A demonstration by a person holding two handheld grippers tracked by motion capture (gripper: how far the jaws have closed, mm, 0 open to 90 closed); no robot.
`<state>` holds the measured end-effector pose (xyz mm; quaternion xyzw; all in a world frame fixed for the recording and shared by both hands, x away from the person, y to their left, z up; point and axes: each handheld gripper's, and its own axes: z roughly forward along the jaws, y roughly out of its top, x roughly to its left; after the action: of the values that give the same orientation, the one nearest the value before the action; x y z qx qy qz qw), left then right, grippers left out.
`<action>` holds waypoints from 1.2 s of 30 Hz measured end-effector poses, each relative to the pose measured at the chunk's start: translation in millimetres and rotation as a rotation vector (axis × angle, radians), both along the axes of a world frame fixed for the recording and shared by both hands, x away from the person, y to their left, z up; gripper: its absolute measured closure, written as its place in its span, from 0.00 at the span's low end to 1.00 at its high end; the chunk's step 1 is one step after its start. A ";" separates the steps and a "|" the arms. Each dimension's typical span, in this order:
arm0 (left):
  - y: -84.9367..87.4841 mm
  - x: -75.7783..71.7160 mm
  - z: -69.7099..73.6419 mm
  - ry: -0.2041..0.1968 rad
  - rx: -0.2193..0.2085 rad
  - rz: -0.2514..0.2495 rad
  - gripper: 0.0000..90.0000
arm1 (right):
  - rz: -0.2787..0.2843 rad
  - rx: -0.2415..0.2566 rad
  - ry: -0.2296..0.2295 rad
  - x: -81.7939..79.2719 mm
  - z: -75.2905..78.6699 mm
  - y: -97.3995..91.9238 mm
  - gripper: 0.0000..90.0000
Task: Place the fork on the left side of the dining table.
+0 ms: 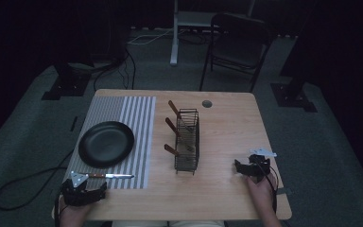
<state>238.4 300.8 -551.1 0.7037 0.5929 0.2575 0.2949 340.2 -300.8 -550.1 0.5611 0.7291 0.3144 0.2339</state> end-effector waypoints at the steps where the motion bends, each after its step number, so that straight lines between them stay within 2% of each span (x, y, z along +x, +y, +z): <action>1: 0.0 0.0 0.0 0.000 0.000 0.000 0.00 | 0.000 0.000 0.000 0.0 0.0 0.0 0.14; 17: 1.0 0.1 0.0 -0.002 0.001 -0.011 0.00 | 0.001 0.000 0.000 0.1 0.1 0.0 0.14; 21: 3.2 2.1 2.0 0.019 0.002 -0.036 0.00 | 0.000 0.000 0.000 0.1 0.1 0.0 0.14; 29: 3.0 0.3 6.3 0.053 0.002 -0.018 0.04 | -0.001 0.000 0.000 -0.2 0.1 0.2 0.14; 36: -0.8 -1.0 10.0 0.069 -0.028 -0.069 0.05 | -0.002 0.000 0.000 -0.3 0.0 0.2 0.14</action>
<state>237.4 300.0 -541.1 0.7279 0.5817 0.2148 0.2928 340.0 -300.6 -550.1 0.5616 0.7287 0.3141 0.2343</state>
